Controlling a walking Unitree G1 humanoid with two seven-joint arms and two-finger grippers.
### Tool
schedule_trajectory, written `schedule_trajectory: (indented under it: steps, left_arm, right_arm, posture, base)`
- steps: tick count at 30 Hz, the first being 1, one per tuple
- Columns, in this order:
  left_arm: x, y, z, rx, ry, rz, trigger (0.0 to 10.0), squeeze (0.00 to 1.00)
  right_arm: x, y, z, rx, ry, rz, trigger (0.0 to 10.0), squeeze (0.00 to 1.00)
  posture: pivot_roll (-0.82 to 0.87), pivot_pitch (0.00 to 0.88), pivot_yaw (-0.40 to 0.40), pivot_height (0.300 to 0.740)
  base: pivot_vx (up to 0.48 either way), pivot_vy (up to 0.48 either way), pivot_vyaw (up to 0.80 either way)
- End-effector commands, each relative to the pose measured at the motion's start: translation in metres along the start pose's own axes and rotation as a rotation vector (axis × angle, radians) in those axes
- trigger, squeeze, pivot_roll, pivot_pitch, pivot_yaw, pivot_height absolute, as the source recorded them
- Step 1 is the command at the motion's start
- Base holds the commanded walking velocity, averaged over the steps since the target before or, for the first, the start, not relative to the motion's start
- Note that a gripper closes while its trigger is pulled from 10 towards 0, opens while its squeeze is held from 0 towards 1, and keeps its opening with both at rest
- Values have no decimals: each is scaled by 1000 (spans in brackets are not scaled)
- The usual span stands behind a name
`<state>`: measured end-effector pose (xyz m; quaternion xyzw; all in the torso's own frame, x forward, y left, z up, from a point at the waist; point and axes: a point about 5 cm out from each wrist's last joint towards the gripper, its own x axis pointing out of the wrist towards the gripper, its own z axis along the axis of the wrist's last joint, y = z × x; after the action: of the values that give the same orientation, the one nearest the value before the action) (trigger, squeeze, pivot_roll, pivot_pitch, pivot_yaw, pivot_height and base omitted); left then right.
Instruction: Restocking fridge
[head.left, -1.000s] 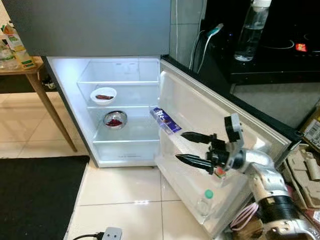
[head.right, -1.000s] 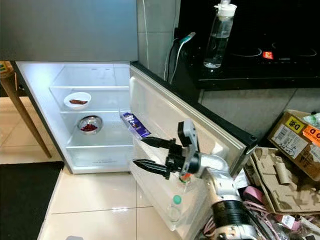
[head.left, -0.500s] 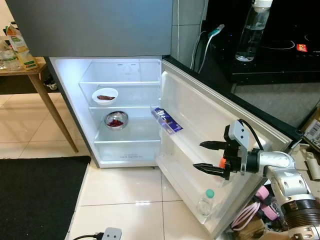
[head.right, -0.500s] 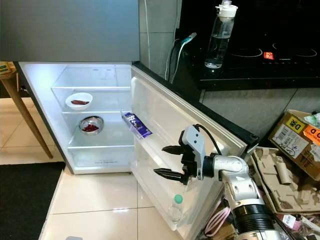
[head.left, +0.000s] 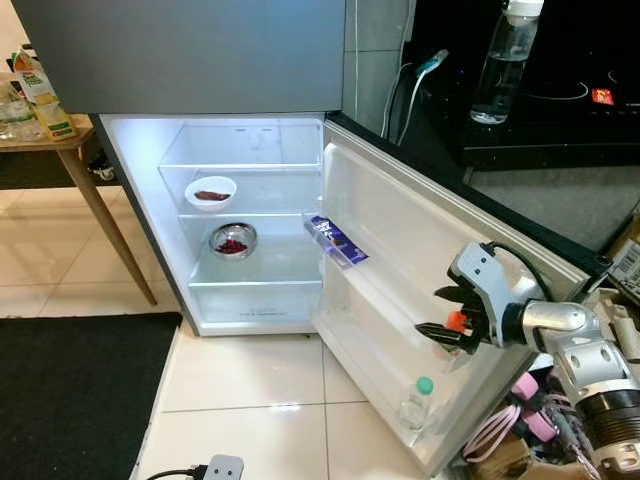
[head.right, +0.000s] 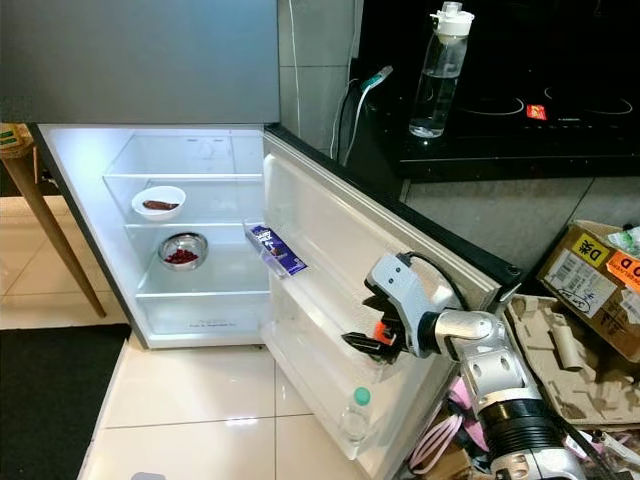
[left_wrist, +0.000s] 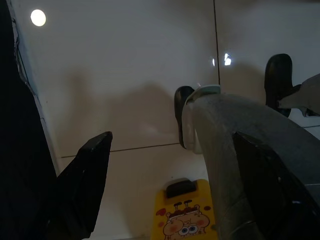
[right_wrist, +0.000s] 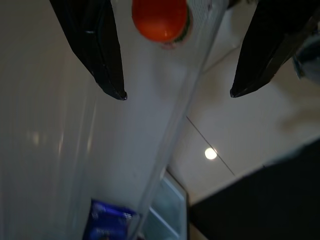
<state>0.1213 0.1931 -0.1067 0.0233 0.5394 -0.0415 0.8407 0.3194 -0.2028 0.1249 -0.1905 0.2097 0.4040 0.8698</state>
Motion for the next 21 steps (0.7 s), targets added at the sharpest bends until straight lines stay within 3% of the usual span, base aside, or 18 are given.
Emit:
schedule_trajectory:
  steps: [1, 21]
  left_arm:
    - [-1, -1, -10, -6, 39, -3, 10000, 0]
    - [-2, 0, -14, -12, 50, 0, 10000, 0]
  right_arm:
    - [1, 0, -4, 11, 35, -3, 10000, 0]
    - [-17, -10, 4, -163, 201, -65, 10000, 0]
  posture:
    - [-115, 0, -18, 740]
    - [-113, 0, -15, 740]
  base:
    - [0, 0, 0]
    - [0, 0, 0]
